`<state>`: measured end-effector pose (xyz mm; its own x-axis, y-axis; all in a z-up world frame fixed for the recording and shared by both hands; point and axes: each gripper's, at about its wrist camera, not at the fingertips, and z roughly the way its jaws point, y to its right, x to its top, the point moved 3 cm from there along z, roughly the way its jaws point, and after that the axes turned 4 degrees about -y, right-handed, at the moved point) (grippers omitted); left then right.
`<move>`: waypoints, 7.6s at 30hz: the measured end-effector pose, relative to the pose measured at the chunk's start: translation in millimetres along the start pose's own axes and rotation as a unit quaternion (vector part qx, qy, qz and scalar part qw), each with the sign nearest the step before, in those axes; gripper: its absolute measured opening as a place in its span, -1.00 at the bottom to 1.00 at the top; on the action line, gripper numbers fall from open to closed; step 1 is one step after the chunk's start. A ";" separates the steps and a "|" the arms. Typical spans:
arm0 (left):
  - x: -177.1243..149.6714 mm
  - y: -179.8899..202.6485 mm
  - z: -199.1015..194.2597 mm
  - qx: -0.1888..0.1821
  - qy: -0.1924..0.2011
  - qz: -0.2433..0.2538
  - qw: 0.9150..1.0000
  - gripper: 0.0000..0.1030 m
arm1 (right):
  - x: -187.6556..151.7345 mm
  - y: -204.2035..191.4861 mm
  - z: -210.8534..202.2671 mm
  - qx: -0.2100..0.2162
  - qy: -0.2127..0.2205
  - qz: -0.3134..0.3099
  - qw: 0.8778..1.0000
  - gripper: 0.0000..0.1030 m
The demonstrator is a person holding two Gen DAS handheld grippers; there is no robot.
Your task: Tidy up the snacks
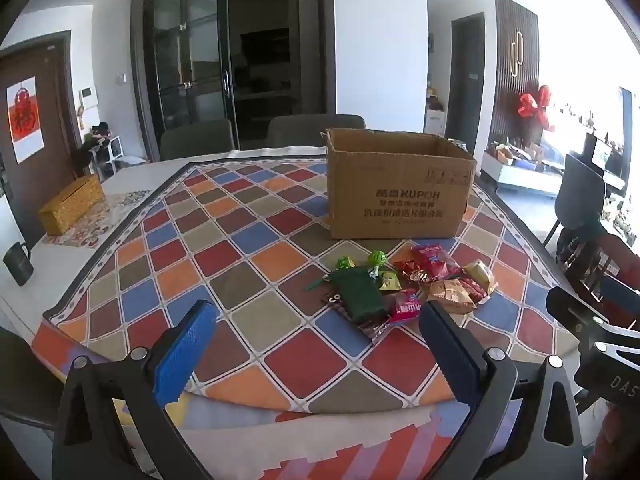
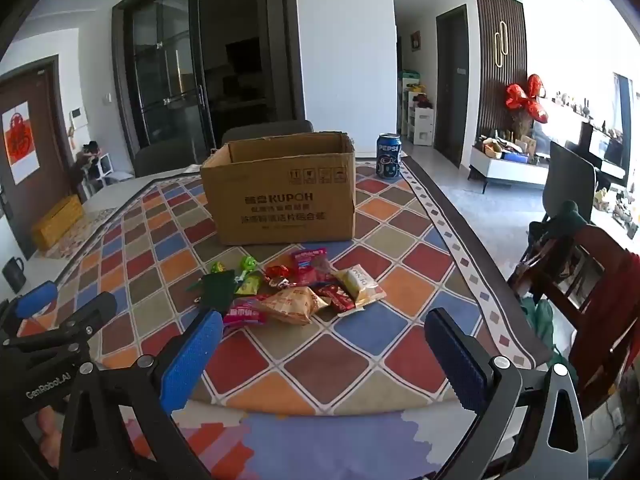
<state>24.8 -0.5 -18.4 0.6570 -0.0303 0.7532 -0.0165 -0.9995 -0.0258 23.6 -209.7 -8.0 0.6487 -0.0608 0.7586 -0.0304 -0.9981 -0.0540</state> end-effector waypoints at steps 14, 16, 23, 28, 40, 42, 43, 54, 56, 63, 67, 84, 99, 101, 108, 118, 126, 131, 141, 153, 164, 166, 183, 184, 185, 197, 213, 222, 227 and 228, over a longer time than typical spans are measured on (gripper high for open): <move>6.0 -6.4 -8.1 -0.002 0.014 -0.006 1.000 1.00 | -0.1 -0.6 -1.8 -0.004 0.003 -0.004 1.000 0.98; 9.8 -5.8 -10.1 -0.002 0.015 -0.006 1.000 1.00 | 0.2 -0.6 -2.6 -0.004 0.004 -0.004 1.000 0.98; 6.6 -1.8 -9.7 -0.001 0.019 -0.005 1.000 1.00 | -0.3 1.1 0.5 -0.003 0.002 -0.004 1.000 0.98; 7.0 -1.8 -9.8 -0.001 0.019 -0.005 1.000 1.00 | -0.1 1.0 0.3 -0.003 0.003 -0.003 1.000 0.98; 7.5 -0.8 -10.4 -0.001 0.023 -0.004 1.000 1.00 | 0.1 1.5 0.1 -0.003 0.003 -0.003 1.000 0.98; 7.7 -0.9 -10.5 -0.002 0.023 -0.004 1.000 1.00 | 0.0 1.8 0.0 -0.003 0.003 -0.003 1.000 0.98; 7.7 -0.9 -10.5 -0.002 0.023 -0.004 1.000 1.00 | 0.0 1.8 0.0 -0.003 0.004 -0.003 1.000 0.98; 8.3 -0.4 -11.5 -0.003 0.025 -0.004 1.000 1.00 | -1.2 1.6 -0.7 -0.002 0.003 -0.002 1.000 0.98; 9.1 0.2 -11.4 -0.002 0.026 -0.004 1.000 1.00 | -1.6 1.2 -0.8 -0.001 0.003 -0.002 1.000 0.98; 10.4 0.1 -12.0 -0.002 0.027 -0.004 1.000 1.00 | 0.6 1.3 1.2 -0.001 0.003 -0.002 1.000 0.98; 10.3 0.1 -12.2 -0.003 0.027 -0.004 1.000 1.00 | 0.6 1.2 1.1 0.000 0.003 -0.002 1.000 0.98; 12.0 -0.1 -12.4 -0.002 0.024 -0.002 1.000 1.00 | 4.9 -2.2 -3.1 0.001 0.001 -0.003 1.000 0.98; 10.6 5.4 19.5 -0.019 -0.001 0.022 1.000 0.99 | -0.3 -2.4 28.2 0.016 -0.033 -0.006 0.999 0.98; 10.8 6.0 25.5 -0.021 -0.004 0.025 0.999 0.97 | -0.1 -3.1 33.7 0.020 -0.039 -0.007 0.999 0.97; 10.5 15.0 50.8 -0.053 -0.028 0.046 0.997 0.69 | 5.9 -5.5 59.1 0.029 -0.060 -0.007 0.998 0.89; 14.5 16.6 87.6 -0.069 -0.056 0.052 0.995 0.45 | 12.5 -14.8 93.8 0.042 -0.086 -0.009 0.995 0.72; 20.2 21.0 123.2 -0.080 -0.083 0.039 0.993 0.35 | 19.7 -20.8 123.1 0.047 -0.105 -0.004 0.993 0.61; 18.9 23.8 147.3 -0.089 -0.097 0.036 0.991 0.35 | 20.4 -18.7 141.9 0.049 -0.124 0.009 0.991 0.58; 14.4 39.3 180.6 -0.094 -0.132 0.044 0.986 0.34 | 13.3 -21.4 166.5 0.062 -0.161 0.022 0.985 0.50; 8.1 39.3 194.7 -0.083 -0.155 0.049 0.983 -0.04 | 6.4 -22.7 182.8 0.064 -0.192 0.030 0.979 0.37; 7.8 27.9 190.8 -0.099 -0.156 0.020 0.983 -0.14 | -5.9 -24.1 193.1 0.064 -0.230 0.033 0.971 0.00; 8.3 28.0 188.2 -0.099 -0.152 0.020 0.983 -0.14 | -5.3 -25.1 193.0 0.065 -0.227 0.030 0.971 -0.10; 27.7 26.0 142.2 -0.099 -0.101 0.016 0.990 -0.14 | 5.0 -23.9 156.0 0.080 -0.179 0.028 0.980 -0.16; 29.2 25.8 139.4 -0.098 -0.097 0.017 0.990 -0.14 | 6.1 -24.0 153.4 0.082 -0.175 0.028 0.981 -0.16; 31.1 25.5 136.0 -0.098 -0.092 0.017 0.991 -0.14 | 7.9 -23.9 150.7 0.082 -0.171 0.027 0.981 -0.16; 60.8 27.9 108.7 -0.103 -0.043 0.021 0.994 -0.14 | 37.2 -18.6 126.4 0.087 -0.107 0.012 0.990 -0.16; 138.5 36.7 98.1 -0.130 0.019 0.026 0.991 -0.14 | 110.3 -13.1 113.7 0.083 -0.015 -0.001 0.996 -0.16; 183.2 41.4 101.2 -0.122 0.053 0.044 0.990 -0.14 | 155.1 -15.0 113.0 0.070 0.030 -0.015 0.997 -0.16; 206.2 41.6 109.8 -0.122 0.058 0.048 0.990 -0.14 | 179.8 -12.7 118.5 0.076 0.041 -0.005 0.996 -0.16; 210.2 41.5 113.6 -0.124 0.055 0.047 0.990 -0.14 | 184.6 -12.7 120.8 0.073 0.043 -0.006 0.996 -0.16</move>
<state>247.9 -47.8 64.2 0.5572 -0.1106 0.8230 -0.2671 -0.9623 0.0516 235.5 -206.8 54.3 0.5814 -0.0568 0.8116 0.0912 -0.9867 -0.1345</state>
